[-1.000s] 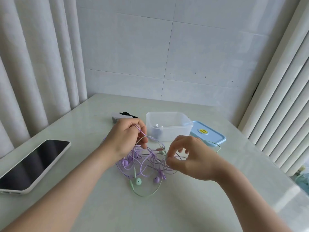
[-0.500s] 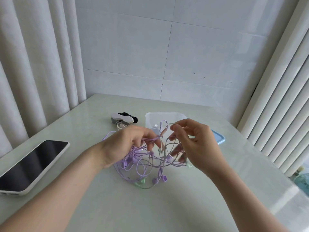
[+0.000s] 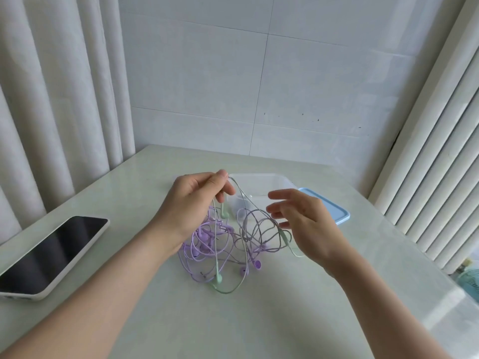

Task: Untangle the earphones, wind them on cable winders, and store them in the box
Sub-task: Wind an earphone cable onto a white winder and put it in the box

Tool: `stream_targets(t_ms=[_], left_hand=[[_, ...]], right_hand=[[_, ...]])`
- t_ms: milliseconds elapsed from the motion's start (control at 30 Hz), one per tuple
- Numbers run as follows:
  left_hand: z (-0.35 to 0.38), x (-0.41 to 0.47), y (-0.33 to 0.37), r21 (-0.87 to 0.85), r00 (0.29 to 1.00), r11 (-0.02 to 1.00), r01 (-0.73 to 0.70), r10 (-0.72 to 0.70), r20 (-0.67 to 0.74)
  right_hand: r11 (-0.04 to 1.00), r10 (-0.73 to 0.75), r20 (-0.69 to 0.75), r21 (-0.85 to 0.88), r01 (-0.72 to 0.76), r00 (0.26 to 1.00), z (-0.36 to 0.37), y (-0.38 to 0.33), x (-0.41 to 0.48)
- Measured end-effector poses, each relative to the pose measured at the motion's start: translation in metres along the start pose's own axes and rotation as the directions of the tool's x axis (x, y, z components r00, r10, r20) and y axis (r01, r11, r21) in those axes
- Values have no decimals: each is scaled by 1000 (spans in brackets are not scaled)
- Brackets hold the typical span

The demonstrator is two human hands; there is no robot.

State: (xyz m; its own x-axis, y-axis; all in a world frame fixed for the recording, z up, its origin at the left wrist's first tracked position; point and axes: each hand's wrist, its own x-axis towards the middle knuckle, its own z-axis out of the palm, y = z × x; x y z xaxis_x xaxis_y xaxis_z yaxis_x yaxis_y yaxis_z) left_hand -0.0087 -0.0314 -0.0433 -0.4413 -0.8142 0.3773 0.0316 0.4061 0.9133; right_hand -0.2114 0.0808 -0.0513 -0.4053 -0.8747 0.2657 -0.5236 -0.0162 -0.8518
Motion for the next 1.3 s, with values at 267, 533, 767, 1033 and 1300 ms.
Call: stream_targets(t_ms=[267, 533, 767, 1033, 1300], left_hand=[[-2, 3, 1, -109, 999, 994, -28, 24, -37], [5, 5, -12, -113, 975, 991, 75, -96, -199], [3, 5, -16, -172, 935, 958, 230, -266, -234], [-7, 10, -34, 453, 965, 877, 160, -42, -259], [-6, 9, -35, 676, 928, 695, 246, 34, -372]], right_hand=[[990, 135, 133, 24, -139, 982, 2, -2, -4], [942, -112, -136, -329, 62, 984, 0, 2, -4], [975, -170, -338, -197, 107, 926, -16, -4, 2], [567, 330, -329, 819, 93, 885, -15, -21, -1], [603, 352, -545, 754, 261, 761, -13, -25, 0]])
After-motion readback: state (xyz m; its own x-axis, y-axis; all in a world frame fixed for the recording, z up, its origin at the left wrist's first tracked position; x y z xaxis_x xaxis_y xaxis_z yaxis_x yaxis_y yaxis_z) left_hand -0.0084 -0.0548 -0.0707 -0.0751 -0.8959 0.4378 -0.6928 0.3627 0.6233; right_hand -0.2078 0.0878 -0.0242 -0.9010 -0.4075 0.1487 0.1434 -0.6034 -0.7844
